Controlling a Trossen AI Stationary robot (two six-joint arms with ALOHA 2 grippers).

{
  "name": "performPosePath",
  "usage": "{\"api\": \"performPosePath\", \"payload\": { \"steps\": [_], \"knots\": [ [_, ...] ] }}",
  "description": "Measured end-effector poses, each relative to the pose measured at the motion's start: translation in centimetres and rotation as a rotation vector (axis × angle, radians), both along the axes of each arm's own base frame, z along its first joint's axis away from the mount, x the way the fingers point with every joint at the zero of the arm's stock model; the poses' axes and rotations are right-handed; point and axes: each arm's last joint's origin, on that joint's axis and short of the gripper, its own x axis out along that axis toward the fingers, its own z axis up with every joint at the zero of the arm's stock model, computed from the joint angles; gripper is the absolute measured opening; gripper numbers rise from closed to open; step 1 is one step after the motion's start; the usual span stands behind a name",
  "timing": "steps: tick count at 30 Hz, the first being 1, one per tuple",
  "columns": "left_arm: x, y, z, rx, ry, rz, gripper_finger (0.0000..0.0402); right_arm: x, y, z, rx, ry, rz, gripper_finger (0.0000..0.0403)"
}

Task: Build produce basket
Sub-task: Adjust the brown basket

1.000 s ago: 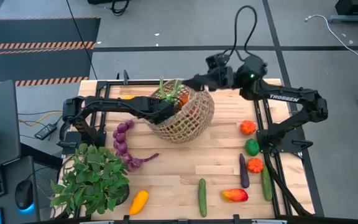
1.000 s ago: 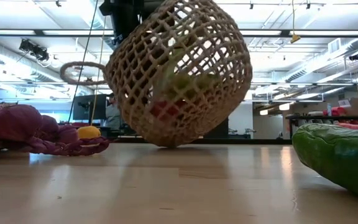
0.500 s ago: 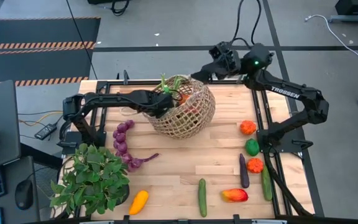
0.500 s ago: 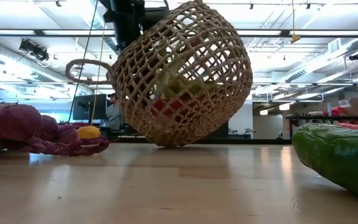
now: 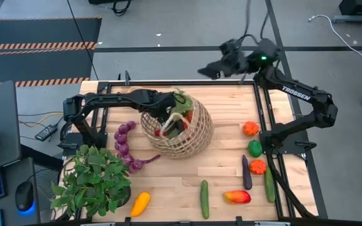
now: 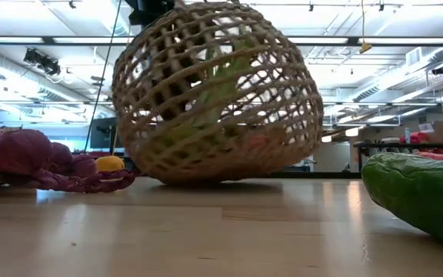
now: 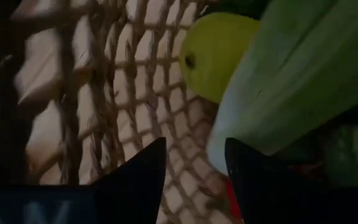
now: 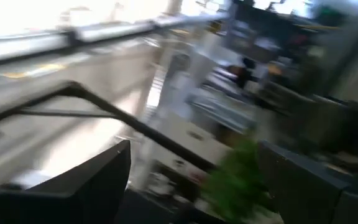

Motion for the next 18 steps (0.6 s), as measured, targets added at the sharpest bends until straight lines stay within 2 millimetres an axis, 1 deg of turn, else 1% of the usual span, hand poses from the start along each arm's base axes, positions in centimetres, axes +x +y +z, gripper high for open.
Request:
{"api": "performPosePath", "payload": {
  "steps": [4, 10, 12, 15, 18],
  "knots": [
    [0.4, 0.2, 2.3, 0.017, -0.017, -0.047, 0.0172, -0.1, 0.2, -1.5, -0.125, 0.127, -0.044, 0.0348],
    [0.6, 1.0, 6.8, 0.055, -0.064, -0.087, 0.0172, -0.8, 0.6, -2.3, -0.304, 0.18, -0.119, 0.0348],
    [0.5, 1.4, 8.3, 0.072, -0.083, -0.091, 0.0172, -1.1, 0.8, -2.8, -0.354, 0.226, -0.126, 0.0348],
    [0.2, 2.1, 10.3, 0.102, -0.122, -0.089, 0.0172, -1.6, 1.2, -4.4, -0.42, 0.38, -0.128, 0.0348],
    [-0.2, 2.7, 11.8, 0.114, -0.142, -0.075, 0.0172, -2.3, 2.1, -6.1, -0.521, 0.55, -0.117, 0.0348]
  ]
}}
